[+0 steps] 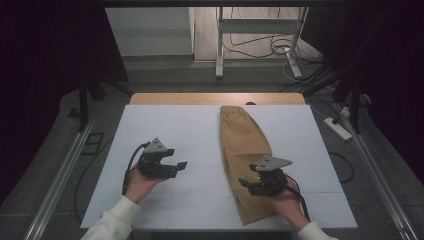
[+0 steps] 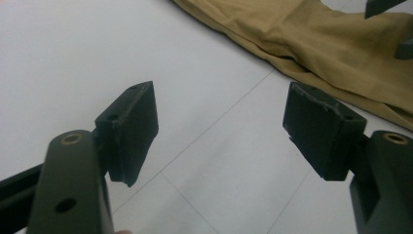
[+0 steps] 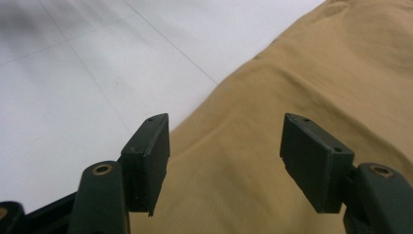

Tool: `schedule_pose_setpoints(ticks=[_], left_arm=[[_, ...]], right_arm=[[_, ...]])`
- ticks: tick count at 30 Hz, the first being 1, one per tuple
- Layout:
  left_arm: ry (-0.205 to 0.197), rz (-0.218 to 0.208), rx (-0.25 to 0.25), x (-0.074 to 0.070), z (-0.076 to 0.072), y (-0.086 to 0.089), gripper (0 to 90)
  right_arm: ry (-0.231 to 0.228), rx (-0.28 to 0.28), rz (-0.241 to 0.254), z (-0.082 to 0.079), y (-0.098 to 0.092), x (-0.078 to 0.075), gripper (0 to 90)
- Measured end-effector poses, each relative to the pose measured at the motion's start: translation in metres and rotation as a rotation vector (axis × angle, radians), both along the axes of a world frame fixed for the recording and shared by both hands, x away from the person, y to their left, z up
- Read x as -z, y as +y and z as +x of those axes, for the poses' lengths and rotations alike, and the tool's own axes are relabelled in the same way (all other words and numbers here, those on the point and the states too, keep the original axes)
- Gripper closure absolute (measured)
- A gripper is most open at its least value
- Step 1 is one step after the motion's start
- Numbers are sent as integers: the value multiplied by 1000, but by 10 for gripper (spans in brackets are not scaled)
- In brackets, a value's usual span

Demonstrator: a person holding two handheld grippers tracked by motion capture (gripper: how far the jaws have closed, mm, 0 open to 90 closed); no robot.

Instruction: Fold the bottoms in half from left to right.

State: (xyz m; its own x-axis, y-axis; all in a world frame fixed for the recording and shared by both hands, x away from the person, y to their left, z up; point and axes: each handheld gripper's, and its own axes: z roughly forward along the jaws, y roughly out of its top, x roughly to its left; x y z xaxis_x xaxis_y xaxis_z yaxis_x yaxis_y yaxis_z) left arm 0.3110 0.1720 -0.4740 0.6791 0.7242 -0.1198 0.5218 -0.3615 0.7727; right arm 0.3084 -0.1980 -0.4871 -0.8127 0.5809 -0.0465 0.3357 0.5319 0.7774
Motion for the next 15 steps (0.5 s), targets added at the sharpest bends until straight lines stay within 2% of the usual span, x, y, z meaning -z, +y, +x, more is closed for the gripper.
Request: schedule_pose_setpoints(ticks=[8, 15], left_arm=[[-2, -10, -12, -1, 0, 5, 275], [-1, -10, -12, -1, -1, 7, 272]], right_arm=[[27, -19, -40, 18, 30, 8, 311], [40, -20, -74, 22, 40, 14, 289]])
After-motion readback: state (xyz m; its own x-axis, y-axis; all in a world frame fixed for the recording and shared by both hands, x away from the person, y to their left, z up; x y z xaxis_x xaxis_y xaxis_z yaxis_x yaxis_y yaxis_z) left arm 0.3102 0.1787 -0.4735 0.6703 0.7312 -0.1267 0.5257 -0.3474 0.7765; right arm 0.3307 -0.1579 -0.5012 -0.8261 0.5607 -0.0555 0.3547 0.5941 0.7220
